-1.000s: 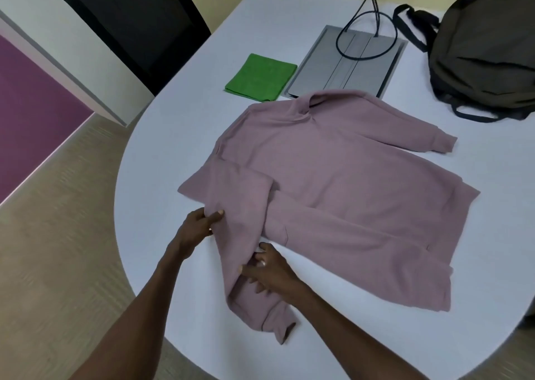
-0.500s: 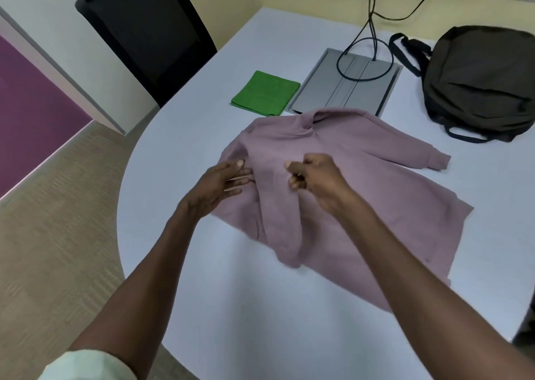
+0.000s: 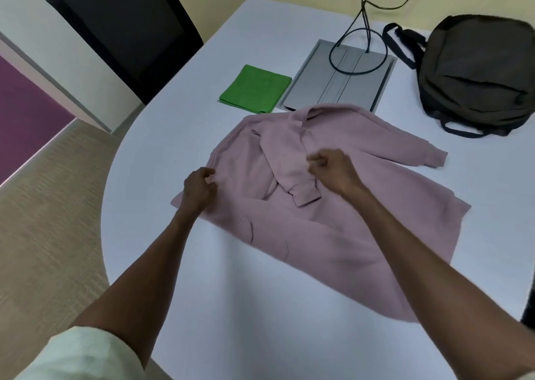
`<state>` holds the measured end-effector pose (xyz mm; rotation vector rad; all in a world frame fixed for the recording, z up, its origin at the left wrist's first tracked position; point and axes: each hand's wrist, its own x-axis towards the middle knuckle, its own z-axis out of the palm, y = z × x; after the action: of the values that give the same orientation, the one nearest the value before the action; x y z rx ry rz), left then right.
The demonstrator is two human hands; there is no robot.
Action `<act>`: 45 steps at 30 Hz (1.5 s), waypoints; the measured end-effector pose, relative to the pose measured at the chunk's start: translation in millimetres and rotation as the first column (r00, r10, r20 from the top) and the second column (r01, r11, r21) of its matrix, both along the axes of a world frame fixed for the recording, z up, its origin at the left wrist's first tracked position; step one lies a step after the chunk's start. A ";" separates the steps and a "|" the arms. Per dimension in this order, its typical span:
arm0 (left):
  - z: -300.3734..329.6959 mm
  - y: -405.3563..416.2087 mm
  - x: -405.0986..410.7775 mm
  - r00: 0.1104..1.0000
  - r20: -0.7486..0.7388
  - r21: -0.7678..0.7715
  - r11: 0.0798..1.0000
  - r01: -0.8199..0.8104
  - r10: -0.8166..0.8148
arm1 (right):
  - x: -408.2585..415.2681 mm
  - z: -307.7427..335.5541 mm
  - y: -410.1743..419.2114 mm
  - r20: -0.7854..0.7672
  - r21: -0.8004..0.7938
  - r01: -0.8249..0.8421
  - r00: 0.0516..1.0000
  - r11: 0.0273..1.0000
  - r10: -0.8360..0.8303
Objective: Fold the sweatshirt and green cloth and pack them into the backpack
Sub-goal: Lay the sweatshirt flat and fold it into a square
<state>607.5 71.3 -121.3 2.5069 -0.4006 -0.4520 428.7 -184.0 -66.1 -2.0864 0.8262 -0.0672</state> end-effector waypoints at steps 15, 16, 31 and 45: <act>-43.3 -11.1 76.9 0.987 -0.113 0.433 0.888 0.156 -0.118 | 1.1 -102.0 65.0 -0.223 0.189 -0.112 0.962 0.975 0.154; -41.0 -9.7 78.8 0.982 -0.125 0.398 0.899 0.183 -0.144 | 9.6 -104.7 65.9 -0.246 0.209 -0.112 0.955 0.972 0.163; -62.3 -9.5 75.2 0.987 0.059 0.056 0.988 0.147 -0.150 | 23.6 -131.1 73.4 -0.142 -0.384 -0.145 0.985 0.912 0.097; -59.6 12.8 7.4 0.883 0.465 -0.096 0.995 -0.022 0.065 | -61.8 -131.4 98.3 0.127 -0.698 -0.068 0.968 0.713 0.216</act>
<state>614.9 84.0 -180.9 2.5143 -0.5315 0.1999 366.9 -85.7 -197.5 -2.7825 0.5465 -0.5775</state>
